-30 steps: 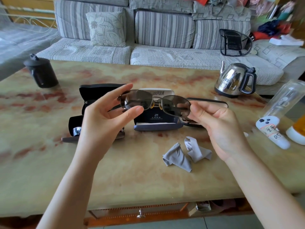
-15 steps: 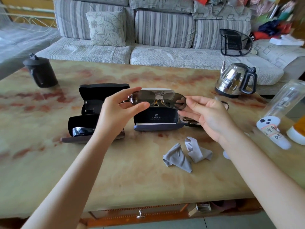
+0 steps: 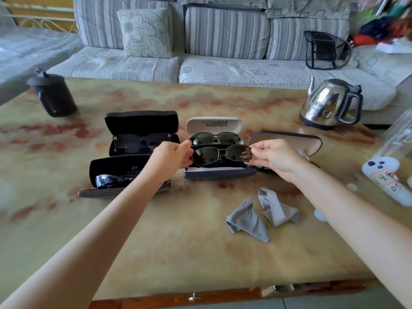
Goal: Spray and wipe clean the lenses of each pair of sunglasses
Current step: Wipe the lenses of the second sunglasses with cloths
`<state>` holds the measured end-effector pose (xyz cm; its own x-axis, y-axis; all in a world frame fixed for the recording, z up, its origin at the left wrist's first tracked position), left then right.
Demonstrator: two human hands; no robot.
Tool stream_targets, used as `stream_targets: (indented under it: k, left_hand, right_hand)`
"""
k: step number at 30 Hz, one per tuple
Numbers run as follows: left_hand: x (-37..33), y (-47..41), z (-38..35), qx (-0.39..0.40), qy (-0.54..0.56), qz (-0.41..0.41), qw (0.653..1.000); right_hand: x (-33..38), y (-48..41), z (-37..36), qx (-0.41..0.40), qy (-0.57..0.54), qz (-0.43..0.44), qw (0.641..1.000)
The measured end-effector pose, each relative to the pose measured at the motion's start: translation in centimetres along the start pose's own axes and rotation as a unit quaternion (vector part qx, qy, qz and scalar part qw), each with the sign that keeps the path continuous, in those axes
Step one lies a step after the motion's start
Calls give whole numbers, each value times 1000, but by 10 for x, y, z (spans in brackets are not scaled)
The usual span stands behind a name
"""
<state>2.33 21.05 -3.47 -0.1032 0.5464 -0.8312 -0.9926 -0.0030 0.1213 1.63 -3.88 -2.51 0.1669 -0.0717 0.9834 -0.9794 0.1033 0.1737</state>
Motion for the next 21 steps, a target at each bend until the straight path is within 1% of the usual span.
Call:
stream_targets:
  k: [3, 6, 10, 17, 21]
  left_hand:
    - [1, 2, -5, 8, -49, -1, 999]
    - [-2, 8, -5, 6, -106, -10, 994]
    - [-3, 9, 0, -5, -146, -20, 989]
    - [0, 12, -3, 1, -183, -34, 982]
    - [-6, 16, -6, 15, -251, -33, 967]
  right_hand:
    - [-4, -3, 2, -16, 58, 2, 998]
    - [-3, -2, 4, -30, 143, 25, 989]
    - [7, 2, 1, -45, 265, 88, 959]
    - [-1, 2, 1, -24, 334, 88, 938]
    - [-1, 1, -2, -10, 368, 80, 926]
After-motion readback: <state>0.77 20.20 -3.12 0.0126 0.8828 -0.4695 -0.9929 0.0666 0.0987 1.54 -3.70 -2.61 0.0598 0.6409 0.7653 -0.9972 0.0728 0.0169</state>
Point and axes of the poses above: each hand's wrist, its own y-axis away from the middle knuckle, its own z-axis out of the back of the hand, x = y × z, the point moved 9 cm from there along -y, towards the middle knuckle, and after that the axes turned 14 degrees about -y, right-handed, at the moved point
